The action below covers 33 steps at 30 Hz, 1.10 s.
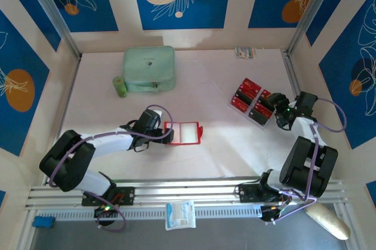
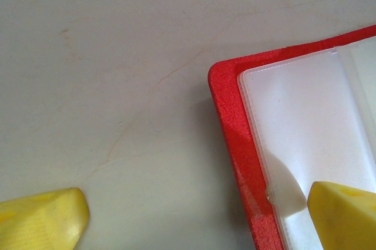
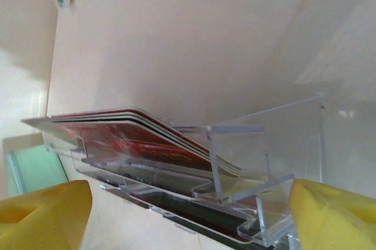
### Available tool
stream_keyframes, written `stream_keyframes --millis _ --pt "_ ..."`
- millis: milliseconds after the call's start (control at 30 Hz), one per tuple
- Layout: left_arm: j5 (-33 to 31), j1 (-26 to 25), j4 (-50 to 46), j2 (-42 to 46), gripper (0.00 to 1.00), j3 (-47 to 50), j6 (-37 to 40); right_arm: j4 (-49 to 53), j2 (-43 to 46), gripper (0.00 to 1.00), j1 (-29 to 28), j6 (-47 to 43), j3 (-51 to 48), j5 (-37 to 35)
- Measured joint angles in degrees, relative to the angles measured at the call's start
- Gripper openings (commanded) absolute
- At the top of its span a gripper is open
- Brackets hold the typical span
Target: Put the credit cards into the card holder
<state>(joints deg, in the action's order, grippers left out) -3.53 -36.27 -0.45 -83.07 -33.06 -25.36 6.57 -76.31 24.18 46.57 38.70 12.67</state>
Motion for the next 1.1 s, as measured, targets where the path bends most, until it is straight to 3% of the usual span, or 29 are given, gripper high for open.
stream_keyframes --millis 500,700,900,1100 --pt "0.0 0.0 0.0 0.0 1.00 0.0 0.0 -0.7 3.0 0.85 -21.4 4.4 -3.8 -2.0" --pt "0.0 0.0 0.0 0.0 1.00 0.0 0.0 7.8 6.7 0.80 -23.8 1.3 0.5 -5.5" --pt "0.0 0.0 0.0 0.0 1.00 0.0 0.0 17.6 2.0 0.58 -26.8 -7.9 13.0 -9.8" --pt "0.0 0.0 0.0 0.0 1.00 0.0 0.0 26.7 -8.3 0.43 -33.4 -18.7 26.7 -16.9"
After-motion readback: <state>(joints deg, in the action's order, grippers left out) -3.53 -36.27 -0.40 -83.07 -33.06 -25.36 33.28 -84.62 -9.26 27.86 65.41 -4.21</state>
